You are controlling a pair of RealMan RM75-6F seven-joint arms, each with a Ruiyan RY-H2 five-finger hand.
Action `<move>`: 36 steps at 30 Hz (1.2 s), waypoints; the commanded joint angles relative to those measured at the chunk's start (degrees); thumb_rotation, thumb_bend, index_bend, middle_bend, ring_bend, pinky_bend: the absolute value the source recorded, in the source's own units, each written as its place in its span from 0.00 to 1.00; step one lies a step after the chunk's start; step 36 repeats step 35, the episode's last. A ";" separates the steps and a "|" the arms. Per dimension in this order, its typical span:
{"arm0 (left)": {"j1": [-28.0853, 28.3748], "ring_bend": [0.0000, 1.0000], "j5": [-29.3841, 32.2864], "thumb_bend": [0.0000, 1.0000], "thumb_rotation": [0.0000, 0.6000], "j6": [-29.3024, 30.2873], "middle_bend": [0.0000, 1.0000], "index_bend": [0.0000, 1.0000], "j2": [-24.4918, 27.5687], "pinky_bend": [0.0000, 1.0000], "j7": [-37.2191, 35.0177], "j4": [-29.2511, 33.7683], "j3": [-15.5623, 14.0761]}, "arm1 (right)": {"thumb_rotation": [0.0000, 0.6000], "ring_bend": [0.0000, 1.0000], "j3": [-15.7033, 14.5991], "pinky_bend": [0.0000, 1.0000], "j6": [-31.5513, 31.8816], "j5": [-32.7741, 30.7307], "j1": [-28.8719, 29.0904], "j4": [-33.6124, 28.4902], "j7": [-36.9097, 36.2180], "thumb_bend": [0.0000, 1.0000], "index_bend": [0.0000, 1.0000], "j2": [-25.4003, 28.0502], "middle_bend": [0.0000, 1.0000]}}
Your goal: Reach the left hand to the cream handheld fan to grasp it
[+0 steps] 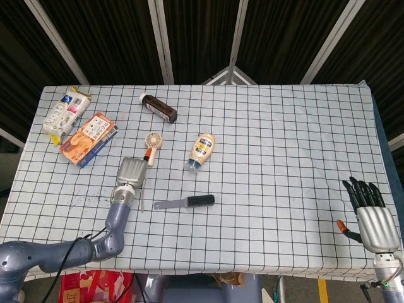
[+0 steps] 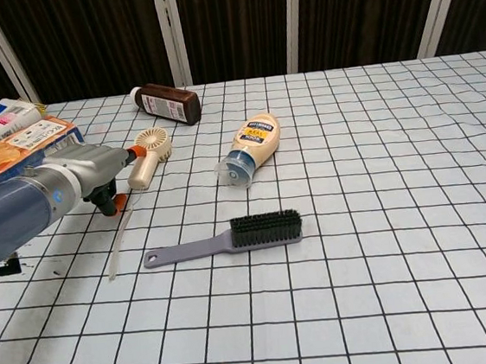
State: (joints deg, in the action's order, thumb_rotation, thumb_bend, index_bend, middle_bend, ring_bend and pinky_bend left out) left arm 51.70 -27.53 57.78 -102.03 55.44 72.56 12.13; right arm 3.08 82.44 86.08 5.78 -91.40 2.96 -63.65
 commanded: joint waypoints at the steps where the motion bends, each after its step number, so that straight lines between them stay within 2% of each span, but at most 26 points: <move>1: 0.29 0.78 0.44 0.73 1.00 -0.04 0.89 0.07 -0.15 0.81 0.12 -0.06 0.06 | 1.00 0.00 0.00 0.00 0.00 0.03 0.02 0.05 -0.09 0.28 0.00 0.00 0.00; 7: 0.27 0.76 -0.02 0.73 1.00 0.72 0.87 0.05 1.08 0.81 -0.71 1.72 0.43 | 1.00 0.00 -0.02 0.00 0.04 0.07 0.02 0.12 -0.13 0.28 0.00 -0.03 0.00; 12: -0.68 0.68 -5.64 0.70 1.00 3.59 0.79 0.00 3.07 0.77 -5.84 5.02 1.85 | 1.00 0.00 -0.04 0.00 0.13 0.09 -0.02 0.14 0.07 0.28 0.00 -0.08 0.00; 16: -2.23 0.54 -12.12 0.59 1.00 7.48 0.62 0.00 5.02 0.65 -10.65 8.10 2.38 | 1.00 0.00 -0.05 0.00 0.24 0.14 -0.05 0.16 0.17 0.28 0.00 -0.13 0.00; 21: -5.35 0.28 -19.80 0.43 1.00 12.95 0.27 0.00 9.02 0.40 -14.32 13.82 0.73 | 1.00 0.00 -0.05 0.00 0.34 0.15 -0.10 0.23 0.25 0.28 0.00 -0.20 0.00; 22: -6.65 0.24 -22.19 0.41 1.00 14.65 0.23 0.00 10.57 0.35 -15.18 15.92 -0.39 | 1.00 0.00 -0.04 0.00 0.36 0.13 -0.10 0.21 0.28 0.28 0.00 -0.22 0.00; 24: -8.86 0.11 -25.57 0.34 1.00 17.12 0.12 0.00 12.94 0.19 -16.46 19.00 -2.48 | 1.00 0.00 -0.04 0.00 0.38 0.12 -0.12 0.19 0.35 0.28 0.00 -0.22 0.00; 27: -13.92 0.01 -31.55 0.25 1.00 21.85 0.02 0.00 17.56 0.03 -19.51 24.48 -7.40 | 1.00 0.00 -0.03 0.00 0.42 0.11 -0.12 0.12 0.53 0.28 0.00 -0.27 0.00; 31: -21.45 0.00 -38.98 0.18 1.00 28.00 0.00 0.00 23.52 0.00 -24.76 28.57 -15.01 | 1.00 0.00 0.00 0.00 0.47 0.09 -0.10 0.03 1.13 0.28 0.00 -0.36 0.00; 34: -26.53 0.00 -44.90 0.17 1.00 32.47 0.00 0.00 26.82 0.00 -28.86 27.45 -20.14 | 1.00 0.00 0.00 0.00 0.66 0.13 -0.18 -0.12 1.47 0.28 0.00 -0.47 0.00; 35: -27.78 0.00 -46.27 0.17 1.00 33.50 0.00 0.00 27.66 0.00 -29.73 26.95 -21.41 | 1.00 0.00 -0.01 0.00 0.70 0.16 -0.19 -0.15 1.54 0.28 0.00 -0.48 0.00; 36: -27.78 0.00 -46.27 0.17 1.00 33.50 0.00 0.00 27.66 0.00 -29.73 26.95 -21.41 | 1.00 0.00 -0.01 0.00 0.70 0.16 -0.19 -0.15 1.54 0.28 0.00 -0.48 0.00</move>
